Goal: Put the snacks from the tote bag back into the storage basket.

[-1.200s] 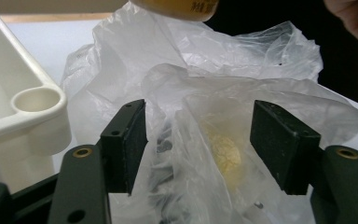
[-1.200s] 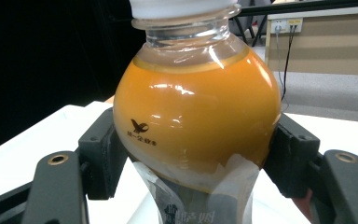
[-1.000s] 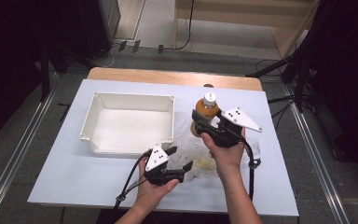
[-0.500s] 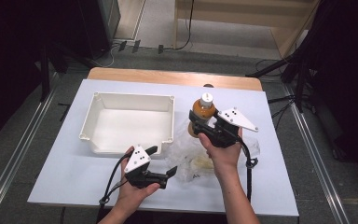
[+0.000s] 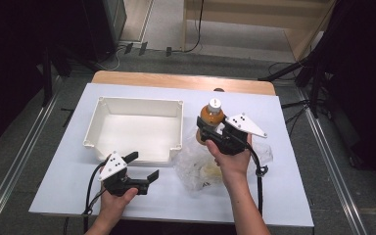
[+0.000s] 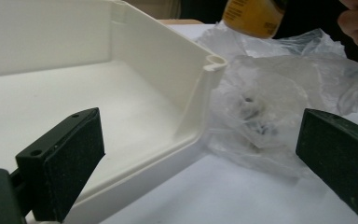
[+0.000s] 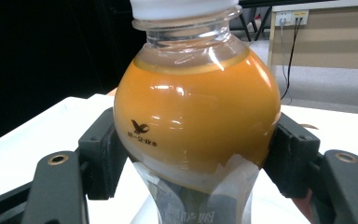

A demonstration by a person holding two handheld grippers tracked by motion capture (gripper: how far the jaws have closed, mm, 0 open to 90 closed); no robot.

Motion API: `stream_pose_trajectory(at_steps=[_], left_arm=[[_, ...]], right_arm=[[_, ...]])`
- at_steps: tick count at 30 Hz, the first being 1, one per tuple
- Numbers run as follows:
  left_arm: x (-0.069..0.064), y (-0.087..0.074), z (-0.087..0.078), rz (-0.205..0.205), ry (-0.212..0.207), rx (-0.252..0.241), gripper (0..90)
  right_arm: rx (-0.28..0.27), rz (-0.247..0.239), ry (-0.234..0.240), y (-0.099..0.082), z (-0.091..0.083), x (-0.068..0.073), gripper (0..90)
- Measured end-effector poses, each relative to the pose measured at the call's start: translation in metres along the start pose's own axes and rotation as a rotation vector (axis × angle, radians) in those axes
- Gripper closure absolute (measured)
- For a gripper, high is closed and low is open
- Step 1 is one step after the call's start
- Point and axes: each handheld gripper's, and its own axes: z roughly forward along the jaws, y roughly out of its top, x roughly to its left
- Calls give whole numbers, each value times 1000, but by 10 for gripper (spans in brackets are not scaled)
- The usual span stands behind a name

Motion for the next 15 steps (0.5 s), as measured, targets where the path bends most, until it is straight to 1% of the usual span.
stream_pose_trajectory(at_steps=[4, 6, 8, 10, 11, 15], left_arm=[[8, -2, -7, -11, 22, -4, 14], [10, -3, -10, -12, 34, -4, 14], [11, -4, -14, -2, 40, -2, 14], [14, -4, -19, -2, 44, -10, 14], [15, -4, -20, 0, 44, -14, 14], [23, -4, -27, -21, 63, -20, 14]], right_arm=[[2, 5, 0, 1, 1, -1, 318], [0, 6, -3, 2, 1, -1, 319], [-2, 11, -1, 3, 1, -1, 318], [0, 13, 2, 4, 2, 1, 318], [0, 6, 3, 4, 3, 2, 318], [2, 6, 9, 6, 7, 5, 318]])
